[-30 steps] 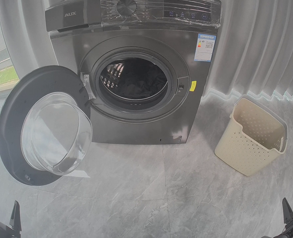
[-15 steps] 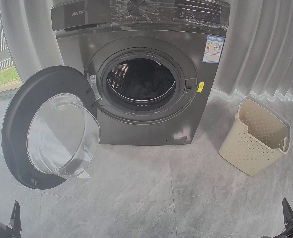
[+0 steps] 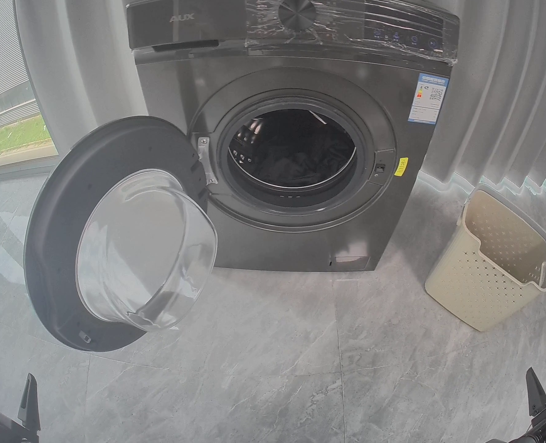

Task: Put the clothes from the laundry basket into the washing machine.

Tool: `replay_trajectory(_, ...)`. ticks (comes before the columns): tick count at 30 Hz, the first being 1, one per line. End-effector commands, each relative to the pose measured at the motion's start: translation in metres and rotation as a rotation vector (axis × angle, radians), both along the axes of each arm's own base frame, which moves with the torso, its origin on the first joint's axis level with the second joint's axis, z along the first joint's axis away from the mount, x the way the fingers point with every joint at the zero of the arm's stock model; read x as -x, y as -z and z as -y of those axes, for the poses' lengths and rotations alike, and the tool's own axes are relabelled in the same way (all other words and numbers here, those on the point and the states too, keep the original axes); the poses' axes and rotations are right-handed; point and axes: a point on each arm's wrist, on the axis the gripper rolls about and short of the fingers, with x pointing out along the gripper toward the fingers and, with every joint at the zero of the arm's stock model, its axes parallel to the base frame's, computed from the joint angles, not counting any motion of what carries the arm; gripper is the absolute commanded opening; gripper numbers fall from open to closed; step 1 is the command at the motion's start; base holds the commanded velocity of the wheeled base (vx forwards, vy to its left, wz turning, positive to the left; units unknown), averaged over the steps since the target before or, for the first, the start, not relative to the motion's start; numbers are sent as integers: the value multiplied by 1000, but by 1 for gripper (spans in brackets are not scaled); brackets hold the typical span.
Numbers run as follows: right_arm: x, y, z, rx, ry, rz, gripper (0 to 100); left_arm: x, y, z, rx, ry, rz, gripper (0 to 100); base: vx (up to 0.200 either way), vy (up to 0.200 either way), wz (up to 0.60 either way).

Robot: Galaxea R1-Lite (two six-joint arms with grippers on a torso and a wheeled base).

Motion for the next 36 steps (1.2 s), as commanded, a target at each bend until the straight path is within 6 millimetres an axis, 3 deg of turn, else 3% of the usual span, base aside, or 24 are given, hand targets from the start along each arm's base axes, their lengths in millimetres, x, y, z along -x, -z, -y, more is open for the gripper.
replay_trajectory(1, 0, 5, 0, 0, 0, -3, 100, -1, 5, 0, 1, -1, -8, 100, 0, 0, 0)
replay_trajectory(4, 0, 5, 0, 2, 0, -3, 100, -1, 5, 0, 4, -1, -6, 100, 0, 0, 0)
replay_trajectory(13, 0, 5, 0, 2, 0, -3, 100, -1, 5, 0, 8, 4, -5, 100, 200, 0, 0)
replay_trajectory(22, 0, 5, 0, 0, 0, -3, 100, -1, 5, 0, 11, 4, -6, 100, 0, 0, 0)
replay_trajectory(36, 0, 5, 0, 2, 0, -3, 100, -1, 5, 0, 11, 6, -5, 100, 0, 200, 0)
